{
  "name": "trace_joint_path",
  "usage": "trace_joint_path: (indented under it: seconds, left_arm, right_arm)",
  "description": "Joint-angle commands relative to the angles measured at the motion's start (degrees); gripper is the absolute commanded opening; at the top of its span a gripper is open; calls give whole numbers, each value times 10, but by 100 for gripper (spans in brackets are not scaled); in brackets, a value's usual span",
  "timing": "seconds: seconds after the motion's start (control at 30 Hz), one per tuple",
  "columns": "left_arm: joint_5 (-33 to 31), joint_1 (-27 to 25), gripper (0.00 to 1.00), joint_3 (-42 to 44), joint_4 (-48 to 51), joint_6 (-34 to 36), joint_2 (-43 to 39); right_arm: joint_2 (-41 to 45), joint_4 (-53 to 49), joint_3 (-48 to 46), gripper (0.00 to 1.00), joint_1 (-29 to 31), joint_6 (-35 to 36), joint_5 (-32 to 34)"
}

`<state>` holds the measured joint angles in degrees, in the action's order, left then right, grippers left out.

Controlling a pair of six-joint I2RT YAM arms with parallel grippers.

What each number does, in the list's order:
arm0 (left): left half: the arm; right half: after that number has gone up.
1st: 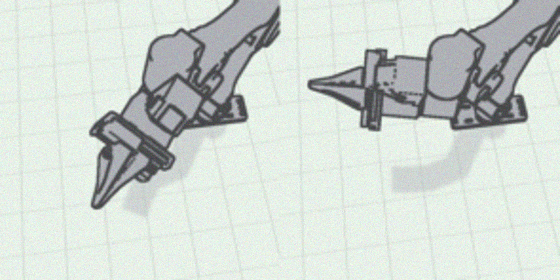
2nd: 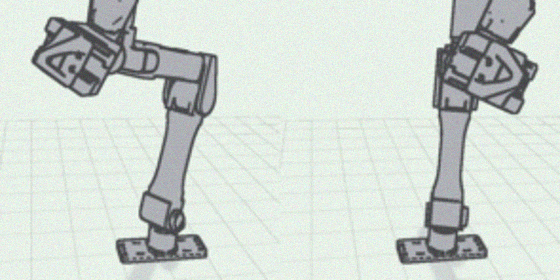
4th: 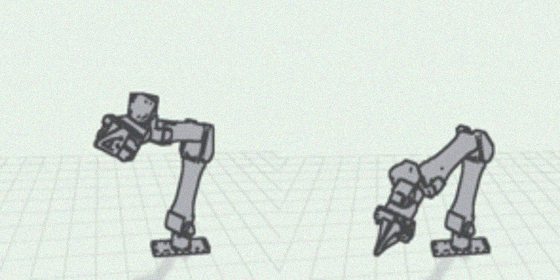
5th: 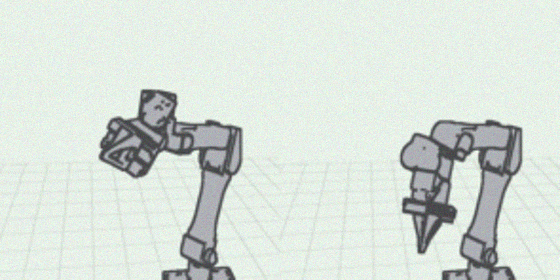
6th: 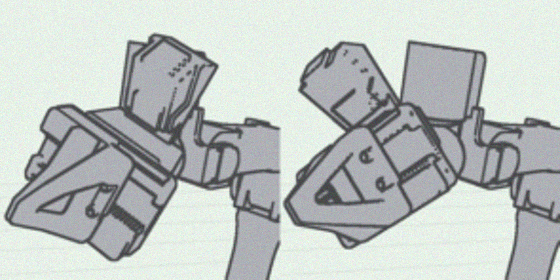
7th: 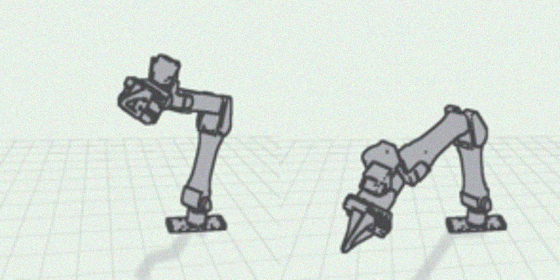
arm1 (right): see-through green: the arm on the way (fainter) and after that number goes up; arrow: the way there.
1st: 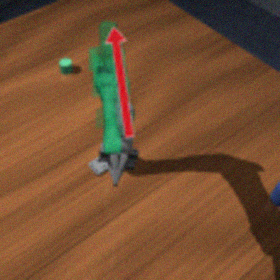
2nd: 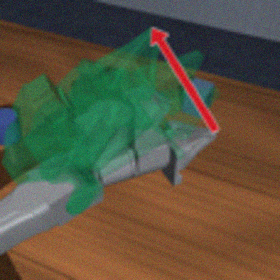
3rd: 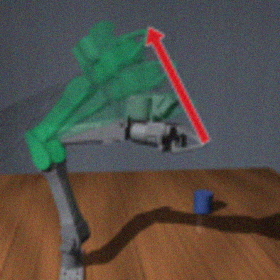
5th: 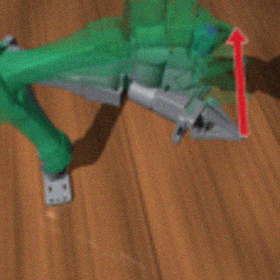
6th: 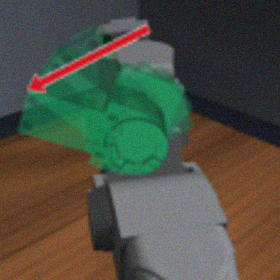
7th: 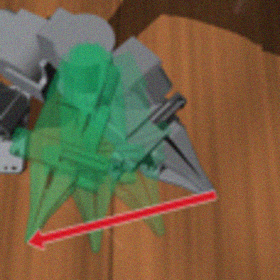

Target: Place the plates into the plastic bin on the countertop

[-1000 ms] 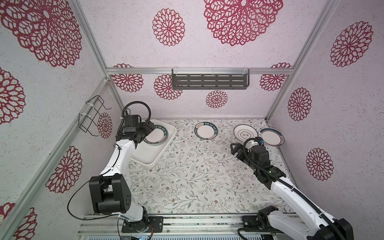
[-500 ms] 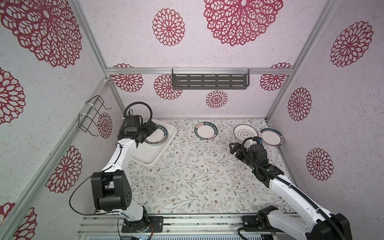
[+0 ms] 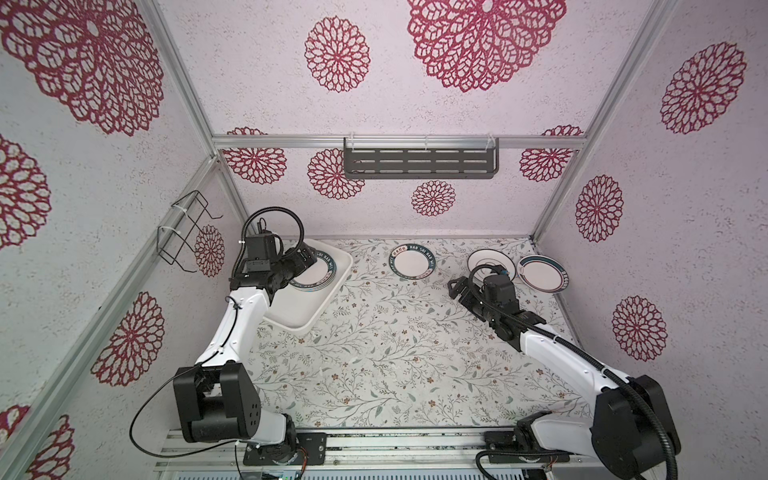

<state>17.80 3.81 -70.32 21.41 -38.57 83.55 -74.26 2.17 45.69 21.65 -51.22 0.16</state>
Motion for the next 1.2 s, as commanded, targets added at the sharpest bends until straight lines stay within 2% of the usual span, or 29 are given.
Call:
trace_joint_path:
  seconds: [0.0, 0.17, 0.33, 0.47, 0.63, 0.77, 0.9, 1.17]
  left_arm:
    - [45, -11, 97, -4, -28, 40, -7]
    - [63, -21, 97, 2, -45, 19, -8]
    - [62, -31, 97, -52, 50, 46, -12]
    - [105, -42, 97, -83, 72, 72, 0]
    - [137, -49, 97, -39, 40, 65, 0]
    - [137, -64, 97, -23, 39, 73, -5]
    - [206, -79, 98, -26, 22, 68, 6]
    - [209, -129, 97, -39, 47, 101, 23]
  right_arm:
    - [-13, 23, 19, 99, -1, -35, -5]
    - [-7, 27, 10, 99, 0, -51, -1]
    - [3, 6, 14, 99, 0, -55, 14]
    - [-5, 6, 20, 99, 1, -62, 15]
    - [-24, 18, 21, 99, 6, -71, 18]
    - [-50, 9, 38, 99, 6, -76, 18]
    - [-69, 10, 45, 99, 7, -87, 32]
    - [-65, 11, 42, 99, -4, -99, 71]
